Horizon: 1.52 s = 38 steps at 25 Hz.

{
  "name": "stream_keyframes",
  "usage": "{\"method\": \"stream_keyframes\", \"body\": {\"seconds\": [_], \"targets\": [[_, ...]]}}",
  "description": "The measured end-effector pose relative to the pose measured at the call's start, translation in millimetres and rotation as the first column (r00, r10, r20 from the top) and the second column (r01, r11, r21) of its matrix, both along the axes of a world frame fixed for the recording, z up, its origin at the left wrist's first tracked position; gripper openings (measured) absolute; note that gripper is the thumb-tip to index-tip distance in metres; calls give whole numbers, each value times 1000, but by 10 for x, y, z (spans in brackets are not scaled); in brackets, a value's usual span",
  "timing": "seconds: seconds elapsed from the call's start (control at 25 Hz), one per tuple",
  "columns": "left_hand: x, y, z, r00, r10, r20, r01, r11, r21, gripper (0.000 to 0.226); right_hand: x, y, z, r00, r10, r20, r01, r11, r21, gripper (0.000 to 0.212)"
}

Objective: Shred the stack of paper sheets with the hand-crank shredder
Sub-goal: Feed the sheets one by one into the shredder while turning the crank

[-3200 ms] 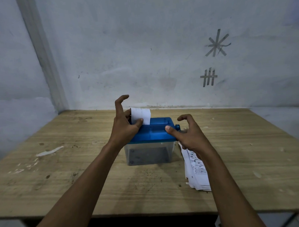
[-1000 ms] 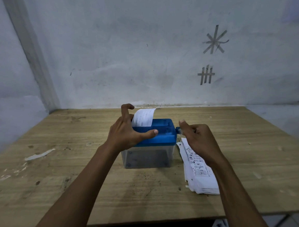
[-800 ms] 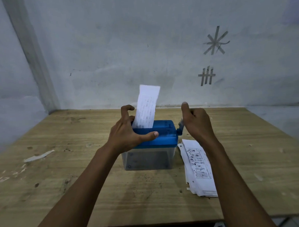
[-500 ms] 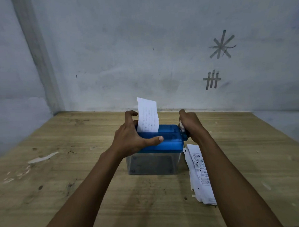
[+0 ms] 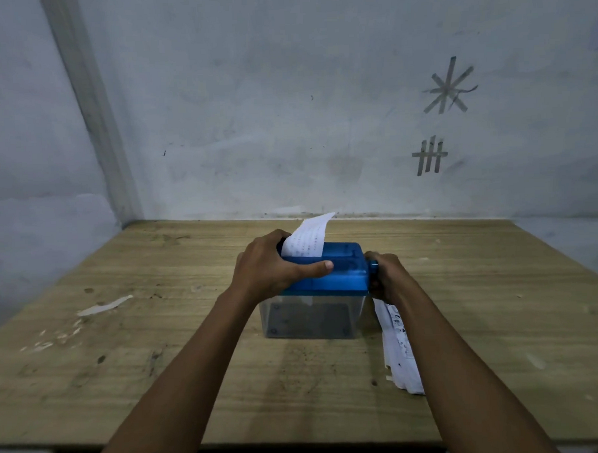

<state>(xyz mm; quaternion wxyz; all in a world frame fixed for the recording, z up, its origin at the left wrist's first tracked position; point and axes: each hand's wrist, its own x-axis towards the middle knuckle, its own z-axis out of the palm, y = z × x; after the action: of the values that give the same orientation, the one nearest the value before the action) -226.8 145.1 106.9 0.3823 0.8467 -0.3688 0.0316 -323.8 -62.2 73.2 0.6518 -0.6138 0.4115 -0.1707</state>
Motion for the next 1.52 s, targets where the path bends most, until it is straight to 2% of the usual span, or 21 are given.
{"method": "stream_keyframes", "body": {"seconds": [0.16, 0.4, 0.52, 0.6, 0.68, 0.84, 0.92, 1.0, 1.08, 1.16, 1.28, 1.32, 1.4, 1.48, 1.52], "targets": [[0, 9, -22, 999, 29, 19, -29, 1000, 1, 90, -243, 235, 58, 999, -20, -38, 16, 995, -95, 31], [14, -56, -41, 992, 79, 95, -81, 997, 17, 93, -803, 502, 59, 987, 145, -67, -158, 952, -264, 34], [40, -36, -44, 991, 50, 121, -58, 996, 61, 100, -1000, 587, 137, 984, 165, -72, -177, 821, -543, 45], [60, -35, -42, 994, 12, 110, -20, 997, 71, 101, -1008, 612, 218, 994, 108, -30, -97, 698, -710, 54], [72, -38, -49, 996, -22, 91, 17, 998, 55, 101, -925, 576, 273, 999, 20, 34, 14, 632, -775, 59], [98, -54, -51, 995, -61, 82, 55, 996, 69, 100, -688, 542, 324, 968, -117, 220, 245, 607, -756, 62], [112, -53, -48, 993, -75, 86, 70, 995, 68, 100, -600, 516, 484, 952, -135, 273, 298, 605, -738, 60], [124, -43, -51, 993, -86, 79, 82, 995, 49, 99, -456, 432, 679, 967, -131, 217, 250, 625, -739, 56], [130, -39, -66, 992, -110, 63, 107, 993, 40, 97, -244, 259, 783, 982, -139, 129, 189, 683, -705, 53], [110, -40, -78, 990, -134, 45, 133, 991, 26, 97, -22, 68, 730, 991, -133, 30, 122, 769, -627, 49], [120, -51, -101, 990, -123, 62, 123, 992, 5, 97, 184, -118, 354, 995, 16, -101, -58, 901, -431, 36], [125, -62, -116, 992, -106, 72, 107, 994, -4, 98, 199, -146, 187, 993, 65, -95, -93, 940, -328, 30], [113, -81, -127, 993, -67, 98, 69, 997, -17, 97, 141, -162, -81, 998, 66, 11, -63, 982, -180, 24], [88, -99, -124, 993, -32, 113, 35, 999, -24, 95, 43, -117, -230, 994, 14, 113, 2, 990, -143, 24], [64, -99, -119, 994, -11, 113, 13, 1000, -21, 92, -21, -58, -257, 993, -16, 115, 34, 986, -163, 28]]}}
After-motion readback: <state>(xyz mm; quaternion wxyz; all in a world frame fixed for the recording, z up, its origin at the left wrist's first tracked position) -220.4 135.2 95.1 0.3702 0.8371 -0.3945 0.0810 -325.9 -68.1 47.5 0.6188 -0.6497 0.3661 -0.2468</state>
